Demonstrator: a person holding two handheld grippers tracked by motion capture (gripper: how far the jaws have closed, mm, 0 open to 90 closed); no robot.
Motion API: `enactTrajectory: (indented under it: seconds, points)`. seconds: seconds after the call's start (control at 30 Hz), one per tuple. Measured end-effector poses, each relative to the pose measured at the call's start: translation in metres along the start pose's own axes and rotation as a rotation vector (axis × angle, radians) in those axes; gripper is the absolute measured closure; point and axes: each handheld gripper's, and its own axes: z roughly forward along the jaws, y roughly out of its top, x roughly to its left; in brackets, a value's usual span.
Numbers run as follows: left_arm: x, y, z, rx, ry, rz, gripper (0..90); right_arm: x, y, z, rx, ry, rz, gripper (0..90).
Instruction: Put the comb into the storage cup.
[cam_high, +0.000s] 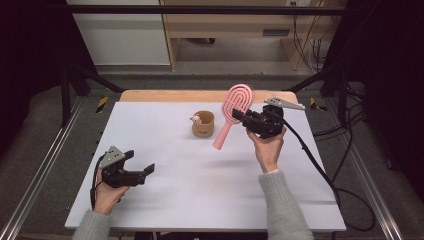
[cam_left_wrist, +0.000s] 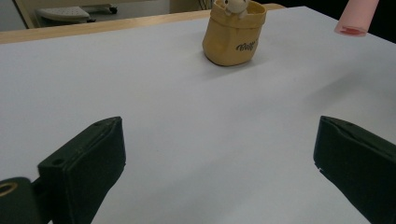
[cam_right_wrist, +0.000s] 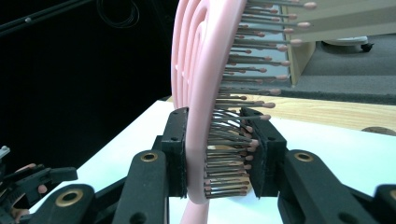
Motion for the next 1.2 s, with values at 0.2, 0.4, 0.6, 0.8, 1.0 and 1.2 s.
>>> enactTrajectory:
  seconds: [0.2, 0.4, 0.6, 0.8, 1.0, 1.2]
  points:
    - [0.001, 0.0, 0.0, -0.004, 0.0, -0.003, 2.3, -0.002, 0.003, 0.004, -0.004, -0.006, -0.006, 64.6]
    - [0.001, 0.0, 0.0, -0.005, -0.001, -0.001, 2.3, -0.001, 0.009, 0.008, -0.008, -0.016, -0.025, 64.6]
    - [0.001, 0.0, 0.0, -0.002, 0.0, 0.002, 2.3, -0.001, 0.016, 0.01, -0.016, -0.026, -0.034, 64.6]
    - [0.001, -0.001, 0.0, -0.002, -0.001, 0.002, 2.3, -0.001, 0.021, 0.013, -0.019, -0.041, -0.046, 64.6]
    - [0.002, -0.001, 0.0, -0.005, 0.0, 0.003, 2.3, -0.001, 0.025, 0.017, -0.019, -0.046, -0.049, 64.6]
    - [0.002, -0.001, 0.0, -0.002, 0.001, 0.007, 2.3, -0.002, 0.028, 0.02, -0.021, -0.05, -0.046, 64.6]
